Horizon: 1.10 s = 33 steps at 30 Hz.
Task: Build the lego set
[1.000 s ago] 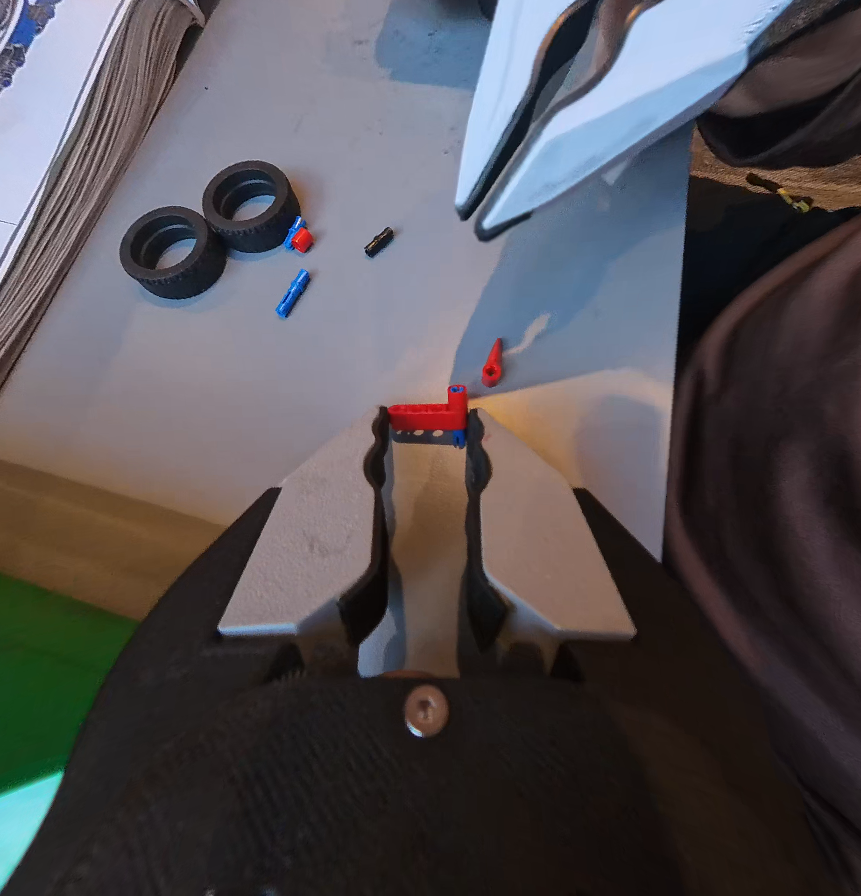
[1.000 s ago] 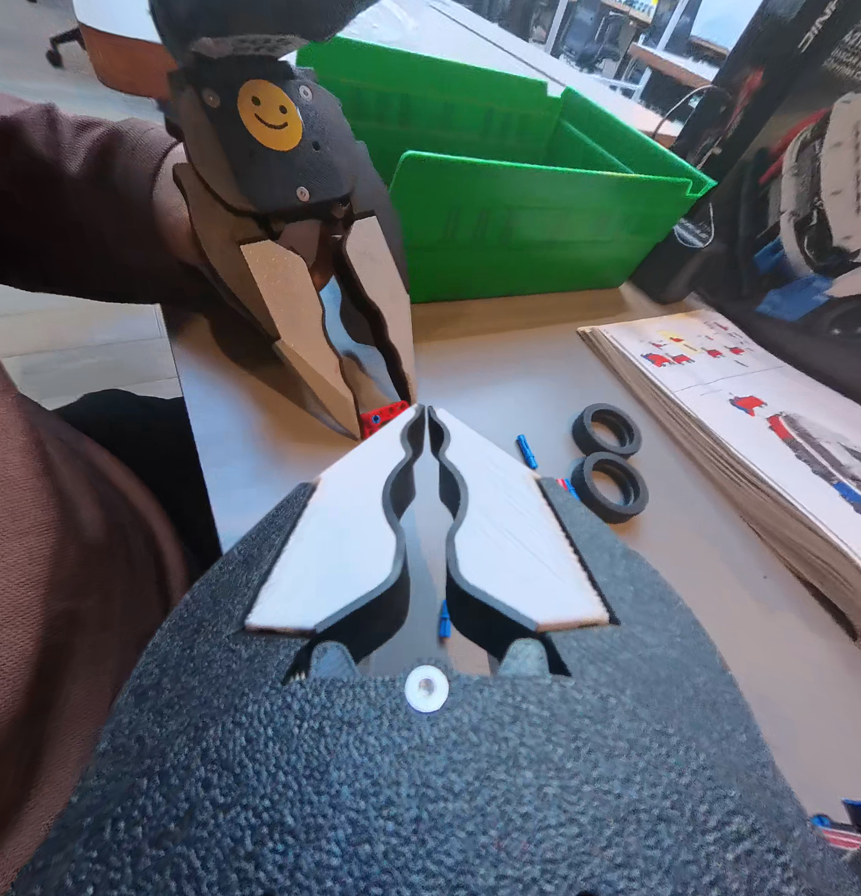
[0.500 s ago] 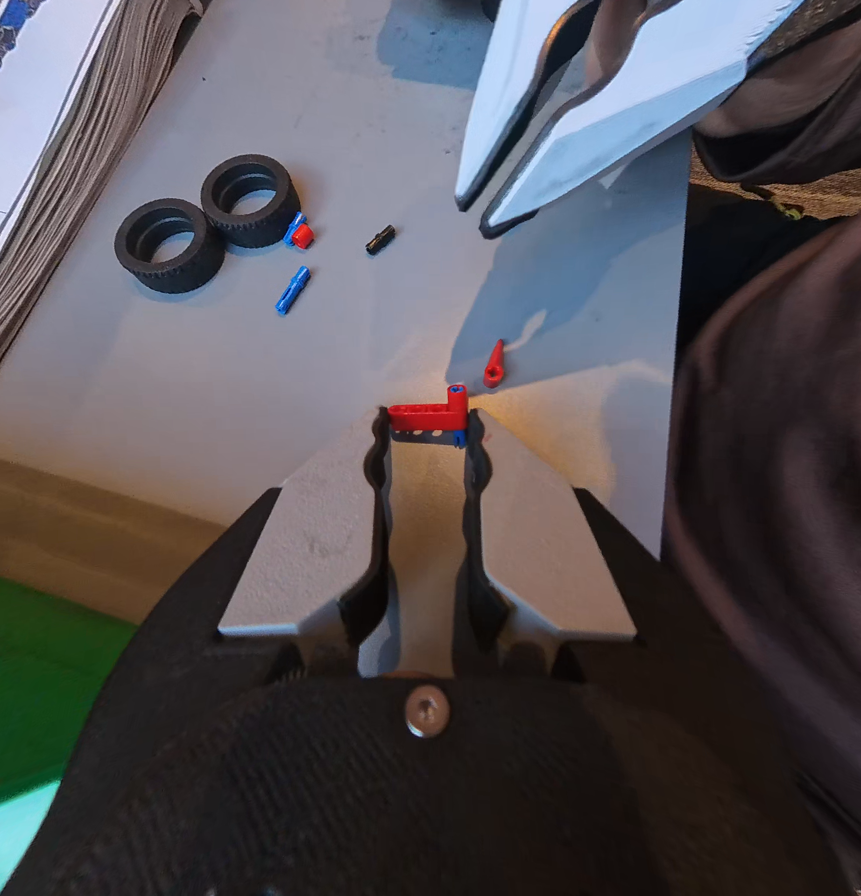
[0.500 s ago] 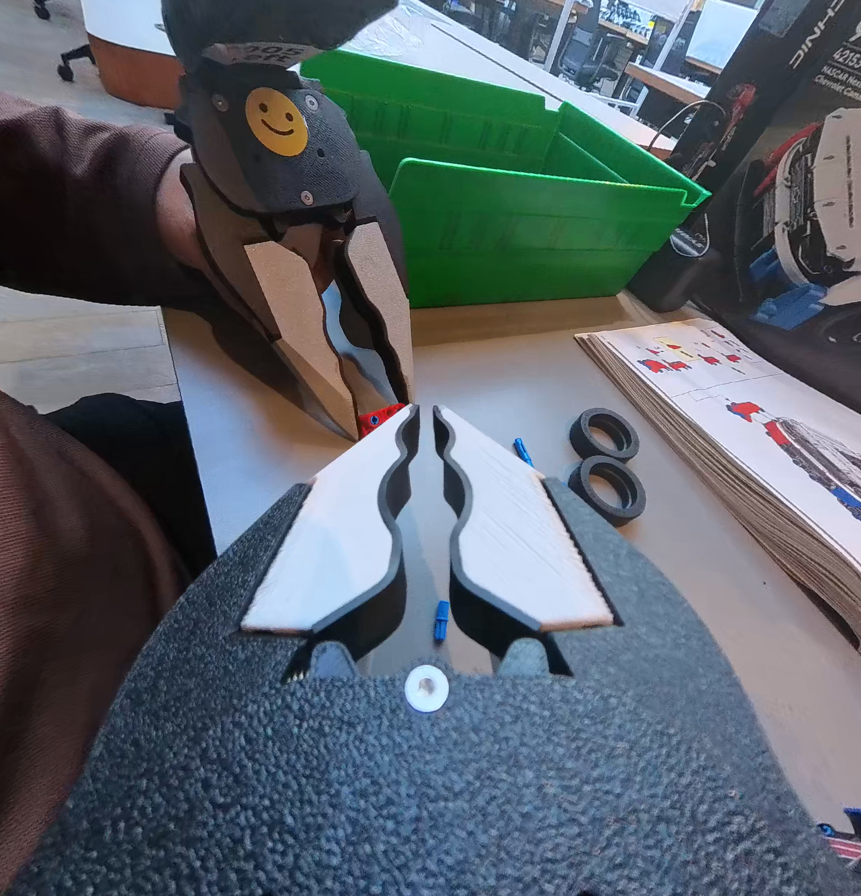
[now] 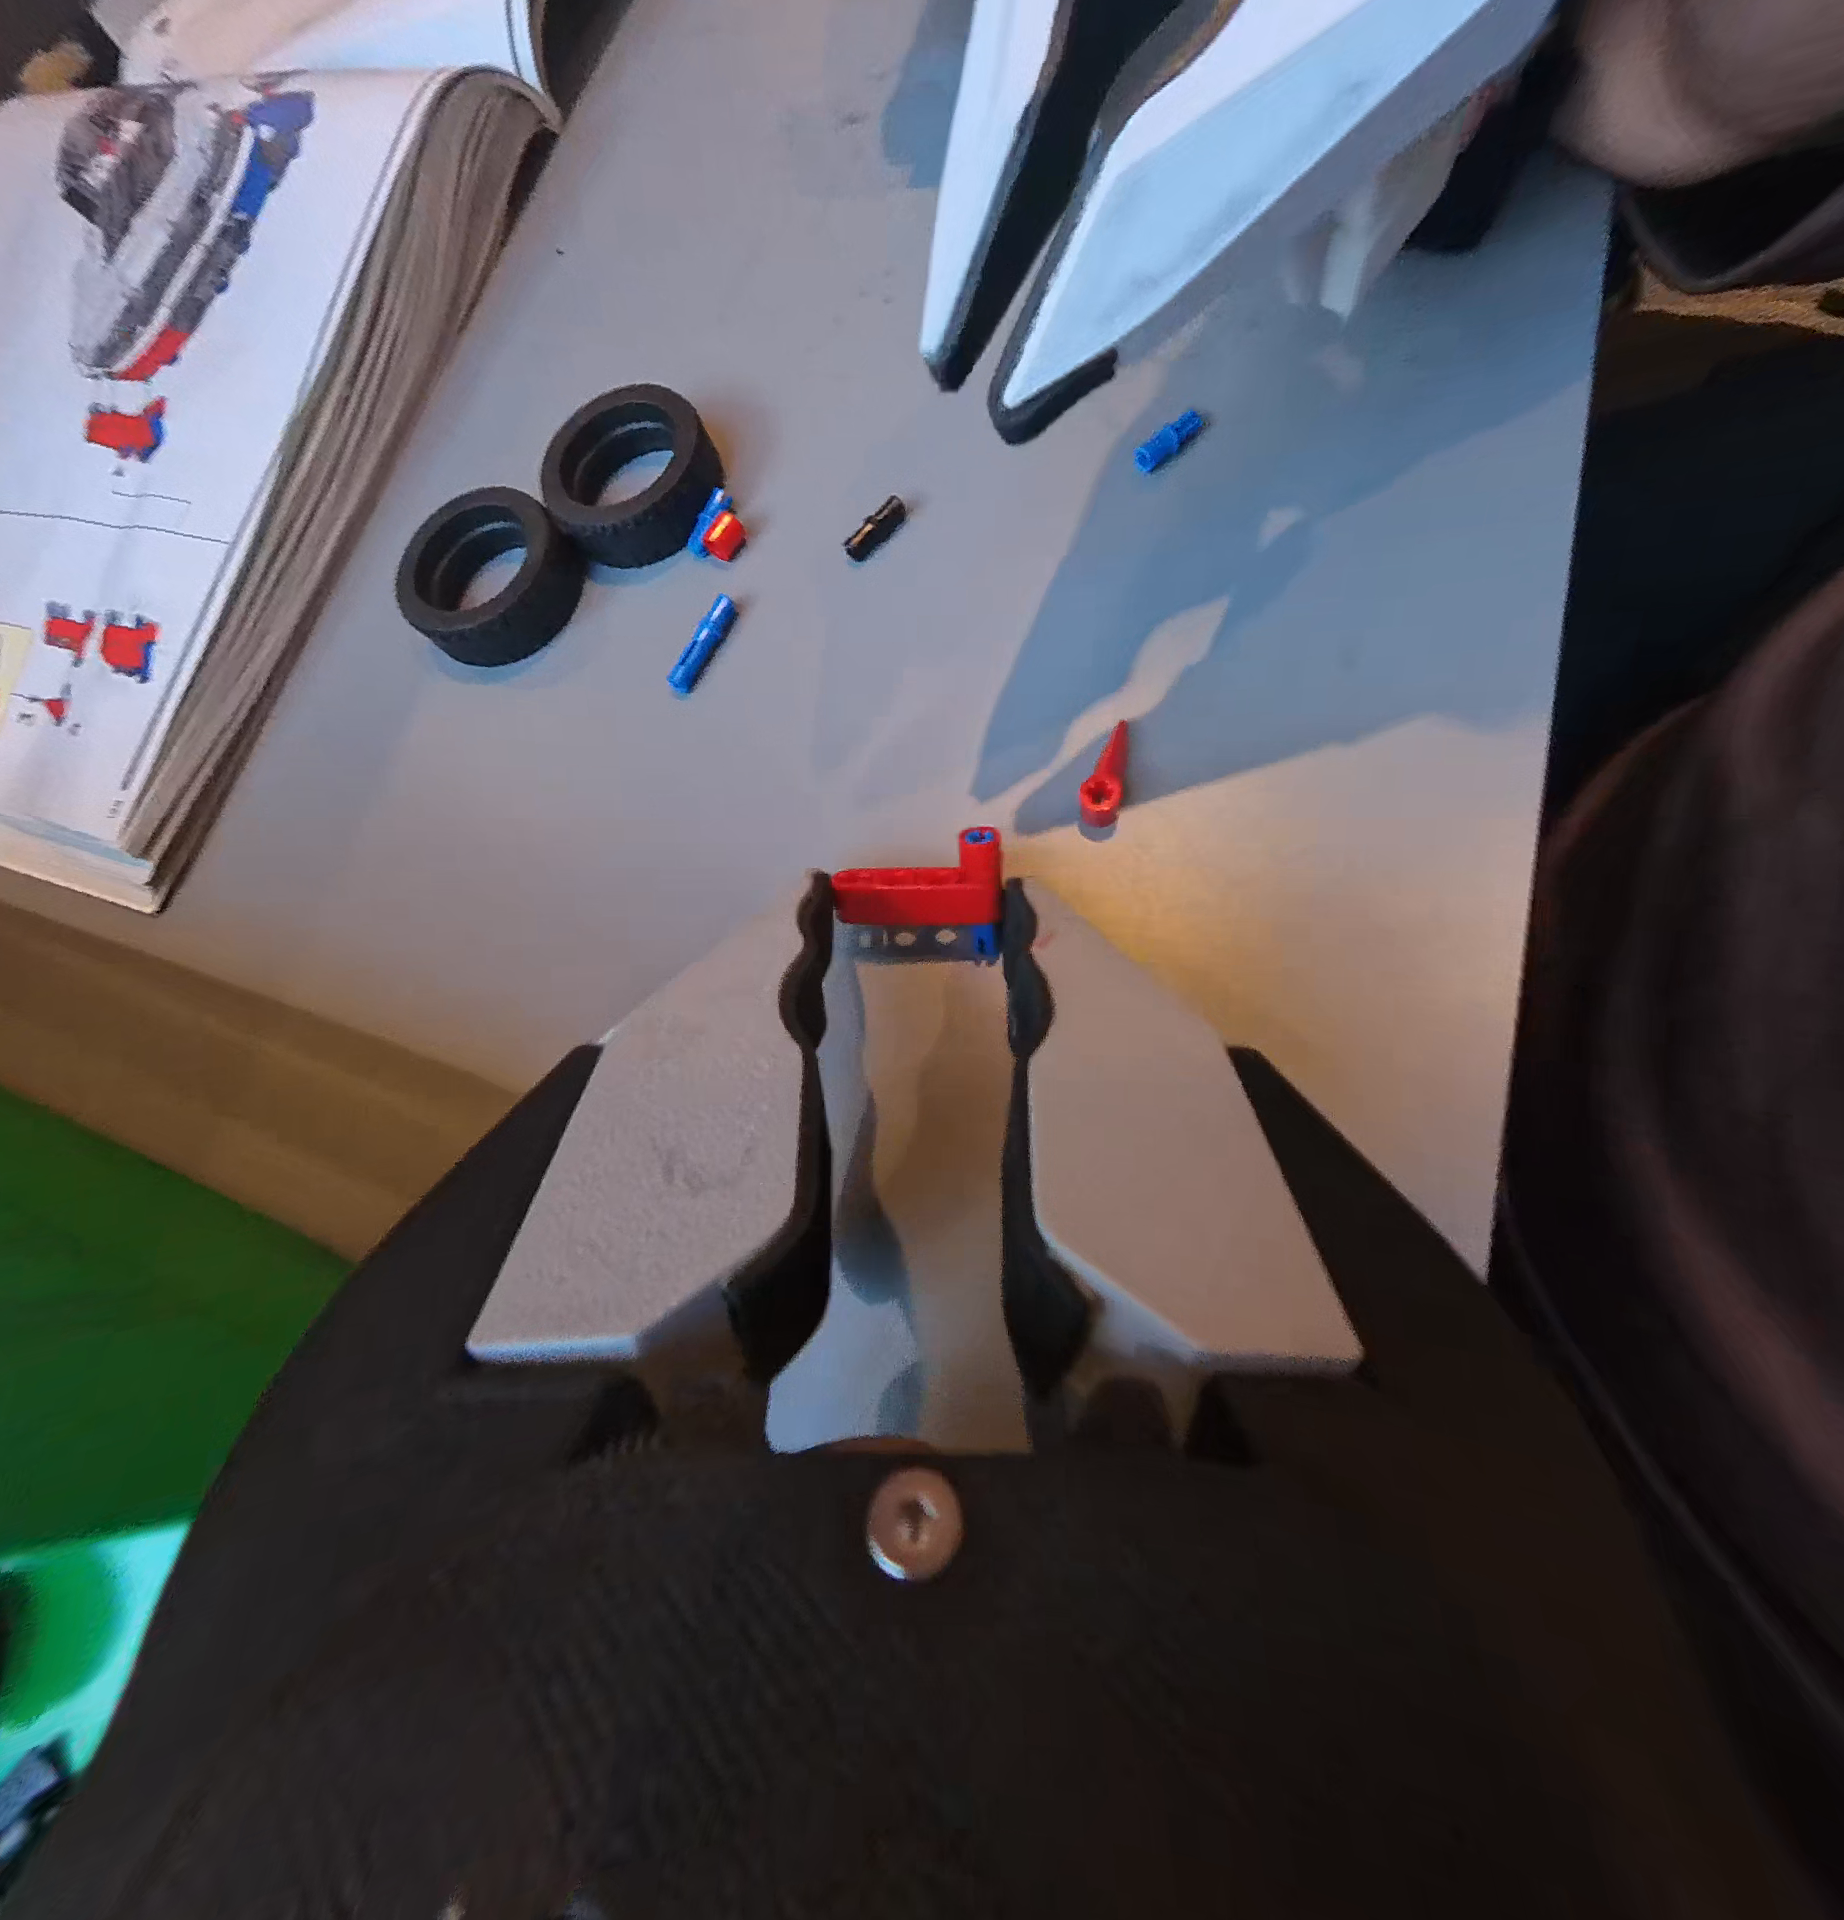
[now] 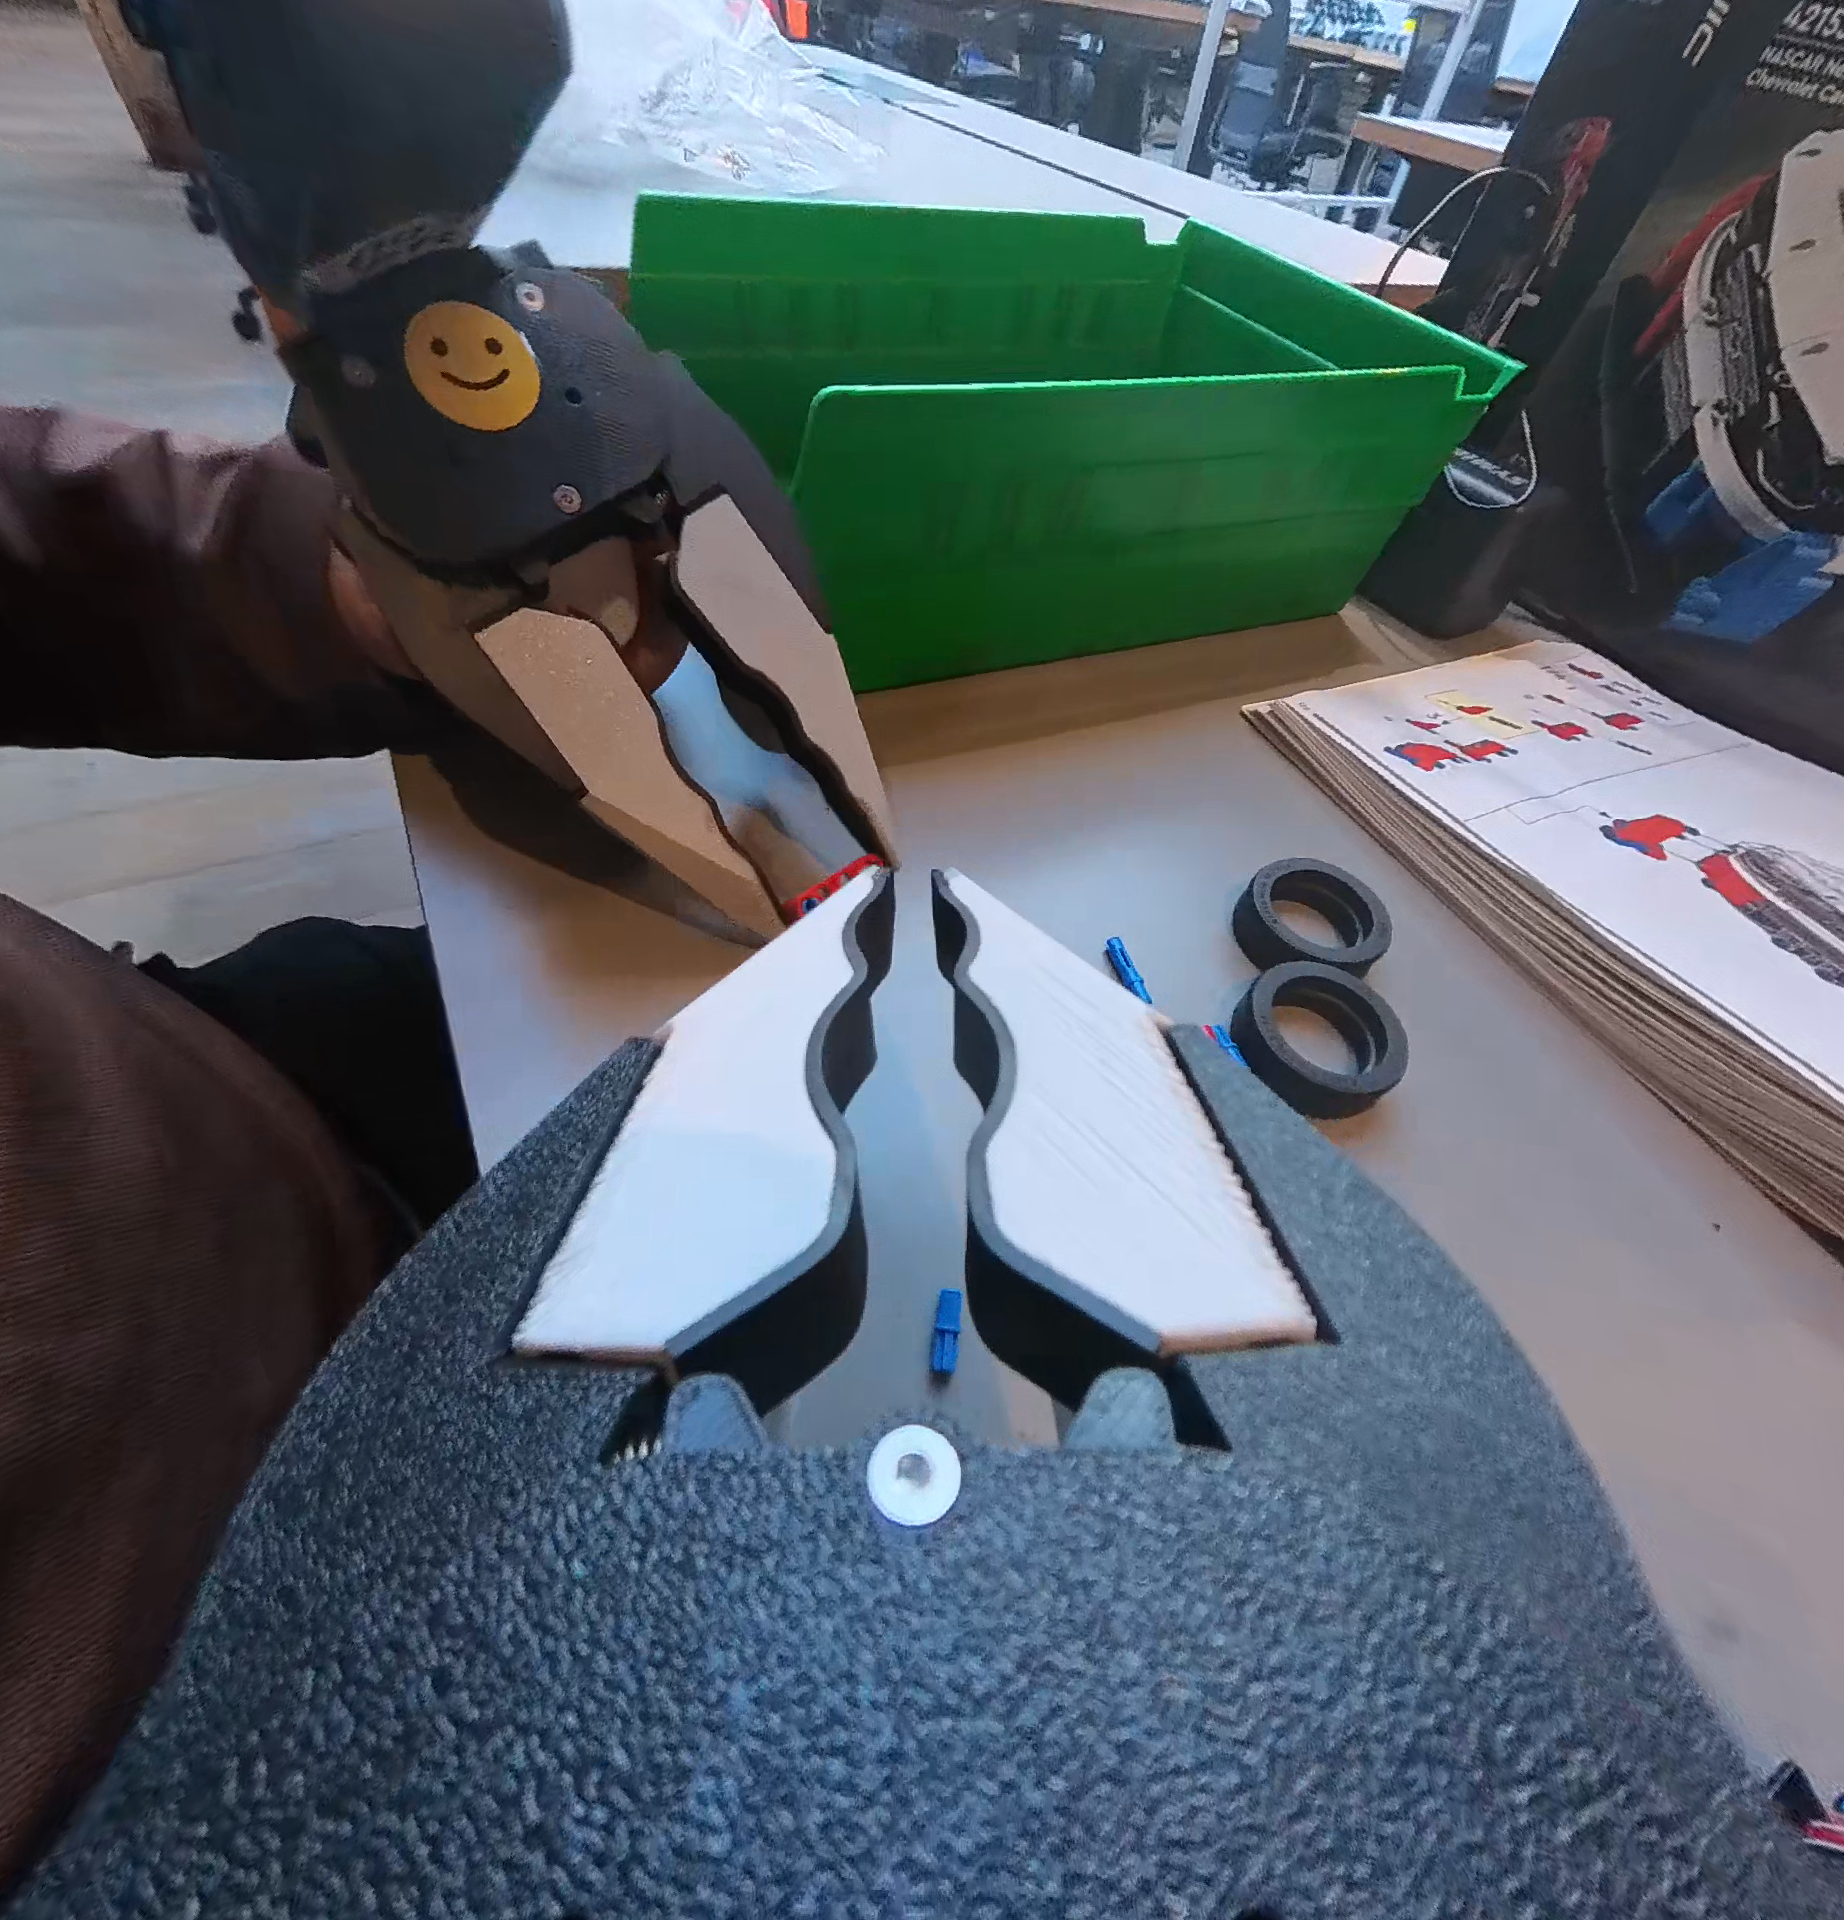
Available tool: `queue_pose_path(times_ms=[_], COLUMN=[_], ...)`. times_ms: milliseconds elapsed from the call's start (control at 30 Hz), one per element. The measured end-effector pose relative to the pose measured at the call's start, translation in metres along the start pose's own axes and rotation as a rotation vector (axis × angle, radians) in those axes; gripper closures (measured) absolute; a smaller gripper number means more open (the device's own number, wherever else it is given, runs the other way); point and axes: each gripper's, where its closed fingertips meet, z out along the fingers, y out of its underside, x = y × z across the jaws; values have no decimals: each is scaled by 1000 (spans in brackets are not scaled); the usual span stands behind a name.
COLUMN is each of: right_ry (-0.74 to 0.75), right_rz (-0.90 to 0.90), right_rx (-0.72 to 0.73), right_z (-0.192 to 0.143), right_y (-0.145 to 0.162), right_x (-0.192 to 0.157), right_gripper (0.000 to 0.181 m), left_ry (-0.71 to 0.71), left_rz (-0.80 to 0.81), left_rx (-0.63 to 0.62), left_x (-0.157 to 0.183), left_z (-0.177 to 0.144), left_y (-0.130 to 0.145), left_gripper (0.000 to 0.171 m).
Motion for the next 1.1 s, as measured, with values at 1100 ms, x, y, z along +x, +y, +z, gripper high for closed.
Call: queue_pose_path(times_ms=[1100], right_ry=[-559], right_rz=[394], right_rx=[-183], right_z=[21], right_y=[-7], right_x=[-38], right_gripper=[166], left_ry=[-419], left_rz=[602], left_rx=[410], left_x=[14], left_z=[-39], left_y=[-56], left_gripper=[141])
